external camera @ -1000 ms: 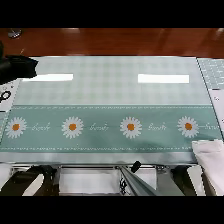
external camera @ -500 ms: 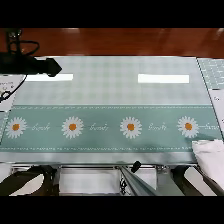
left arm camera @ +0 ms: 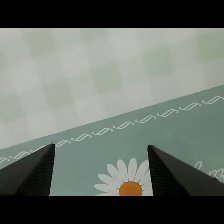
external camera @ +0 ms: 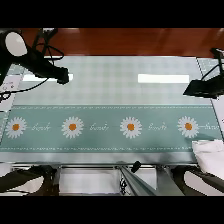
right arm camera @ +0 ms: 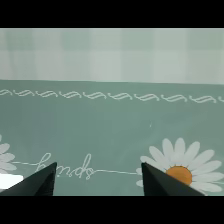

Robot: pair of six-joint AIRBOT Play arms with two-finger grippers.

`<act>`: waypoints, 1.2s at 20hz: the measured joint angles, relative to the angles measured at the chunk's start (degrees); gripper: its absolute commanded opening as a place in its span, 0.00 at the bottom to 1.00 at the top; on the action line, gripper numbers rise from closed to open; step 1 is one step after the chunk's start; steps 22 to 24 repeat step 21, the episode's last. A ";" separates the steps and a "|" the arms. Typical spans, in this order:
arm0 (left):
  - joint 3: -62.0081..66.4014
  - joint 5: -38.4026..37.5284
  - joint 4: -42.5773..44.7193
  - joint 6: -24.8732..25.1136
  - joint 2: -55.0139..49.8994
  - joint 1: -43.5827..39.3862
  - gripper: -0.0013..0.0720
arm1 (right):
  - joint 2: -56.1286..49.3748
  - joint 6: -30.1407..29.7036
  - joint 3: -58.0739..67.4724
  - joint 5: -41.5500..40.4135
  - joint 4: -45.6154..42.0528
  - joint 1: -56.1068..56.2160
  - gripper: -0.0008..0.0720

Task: Fold the shirts.

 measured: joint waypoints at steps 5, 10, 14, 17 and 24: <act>0.37 -1.90 1.42 -1.64 -0.59 -0.66 0.98 | -0.96 0.15 0.15 -0.59 2.19 2.67 0.87; 0.42 -2.45 1.81 -2.05 -0.72 -0.76 0.98 | -1.16 0.13 0.13 -0.81 2.80 3.17 0.87; 0.42 -2.47 1.84 -2.05 -0.72 -0.76 0.98 | -1.16 0.13 0.15 -0.85 3.02 3.28 0.87; 0.42 -2.51 1.86 -2.08 -0.72 -0.76 0.98 | -1.16 0.13 0.15 -0.85 3.04 3.28 0.87; 0.42 -2.58 1.86 -2.08 -0.72 -0.76 0.98 | -1.16 0.11 0.15 -0.85 3.08 3.28 0.87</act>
